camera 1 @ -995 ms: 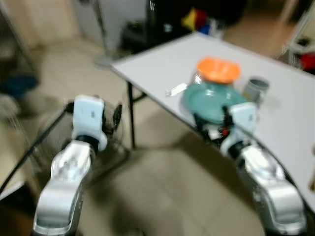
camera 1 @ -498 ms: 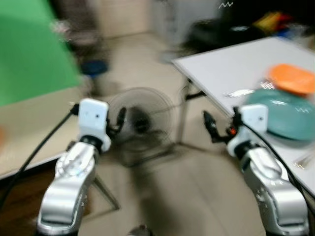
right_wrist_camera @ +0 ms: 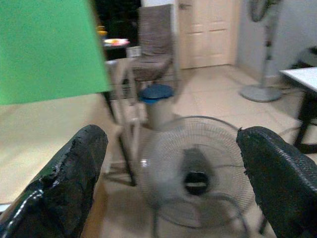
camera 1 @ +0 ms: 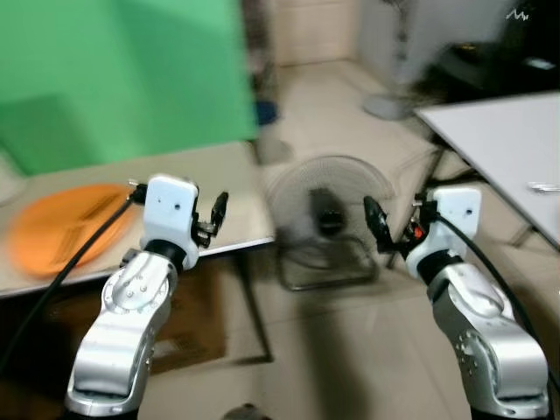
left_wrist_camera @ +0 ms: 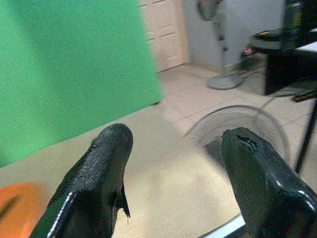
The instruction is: Setting the table
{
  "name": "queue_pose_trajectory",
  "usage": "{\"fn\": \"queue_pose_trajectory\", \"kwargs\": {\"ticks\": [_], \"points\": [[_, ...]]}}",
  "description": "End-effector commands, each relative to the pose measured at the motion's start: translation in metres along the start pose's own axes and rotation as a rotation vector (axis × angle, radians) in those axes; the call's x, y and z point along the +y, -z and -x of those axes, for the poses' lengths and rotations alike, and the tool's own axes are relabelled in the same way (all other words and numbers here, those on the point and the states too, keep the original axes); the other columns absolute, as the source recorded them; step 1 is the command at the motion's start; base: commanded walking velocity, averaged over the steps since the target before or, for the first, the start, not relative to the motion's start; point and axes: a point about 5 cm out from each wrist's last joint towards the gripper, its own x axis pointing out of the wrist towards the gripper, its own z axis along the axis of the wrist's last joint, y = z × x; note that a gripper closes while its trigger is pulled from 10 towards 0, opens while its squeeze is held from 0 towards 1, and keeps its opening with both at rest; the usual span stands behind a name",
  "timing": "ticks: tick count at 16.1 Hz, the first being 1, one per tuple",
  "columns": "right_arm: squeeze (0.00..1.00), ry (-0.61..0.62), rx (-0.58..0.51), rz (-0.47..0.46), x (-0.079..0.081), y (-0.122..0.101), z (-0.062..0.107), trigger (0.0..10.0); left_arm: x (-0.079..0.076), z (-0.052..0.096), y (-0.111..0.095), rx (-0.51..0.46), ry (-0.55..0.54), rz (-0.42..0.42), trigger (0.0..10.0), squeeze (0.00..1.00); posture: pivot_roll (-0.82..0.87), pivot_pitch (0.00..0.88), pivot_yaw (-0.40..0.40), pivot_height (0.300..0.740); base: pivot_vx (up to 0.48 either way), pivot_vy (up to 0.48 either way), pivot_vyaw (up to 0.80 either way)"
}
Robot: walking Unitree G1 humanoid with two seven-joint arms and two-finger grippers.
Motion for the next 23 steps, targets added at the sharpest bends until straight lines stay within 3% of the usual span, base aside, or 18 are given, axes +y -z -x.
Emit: {"fn": "queue_pose_trajectory", "kwargs": {"ticks": [1, 4, 7, 10, 14, 15, 20, 23], "points": [[1.00, -0.023, -0.015, -0.009, 0.006, -0.004, -0.001, 10.0, 0.006, 0.001, -0.002, -0.002, -0.014, -0.021, 10.0, 0.00, 0.13, 0.000, 0.045, 0.740, 0.000, 0.356, 0.80], [1.00, -0.025, -0.019, -0.013, 0.008, -0.005, -0.002, 10.0, 0.011, 0.002, -0.003, -0.006, -0.036, -0.027, 10.0, 0.00, 0.12, 0.000, 0.043, 0.740, 0.000, 0.207, 0.80], [1.00, -0.019, -0.023, 0.108, 0.012, -0.005, -0.006, 10.0, 0.012, 0.001, -0.003, 0.000, -0.053, -0.004, 10.0, 0.00, 0.14, 0.000, 0.038, 0.740, 0.000, 0.000, 0.27], [1.00, -0.082, 0.019, 0.020, 0.018, -0.004, -0.006, 10.0, 0.015, 0.005, -0.003, 0.011, -0.056, -0.008, 10.0, 0.00, 0.15, 0.000, 0.022, 0.740, 0.000, 0.000, 0.00], [1.00, -0.097, 0.025, 0.020, 0.019, -0.003, -0.008, 10.0, 0.019, 0.008, -0.003, 0.013, -0.068, -0.005, 10.0, 0.00, 0.15, 0.000, 0.013, 0.740, 0.207, 0.000, 0.00], [0.00, -0.100, 0.032, 0.015, 0.020, -0.003, -0.009, 10.0, 0.018, 0.008, -0.004, 0.013, -0.067, -0.006, 10.0, 0.00, 0.16, 0.000, 0.013, 0.740, 0.285, 0.000, 0.00], [0.00, -0.157, 0.045, 0.034, 0.028, -0.002, -0.009, 10.0, 0.021, 0.014, -0.002, 0.027, -0.065, -0.030, 10.0, 0.00, 0.16, 0.000, 0.008, 0.740, 0.284, 0.000, 0.00], [0.00, -0.188, 0.052, 0.071, 0.030, -0.003, -0.010, 10.0, 0.021, 0.013, -0.003, 0.025, -0.068, -0.038, 10.0, 0.00, 0.17, 0.000, 0.002, 0.740, 0.284, 0.000, 0.74]]}}
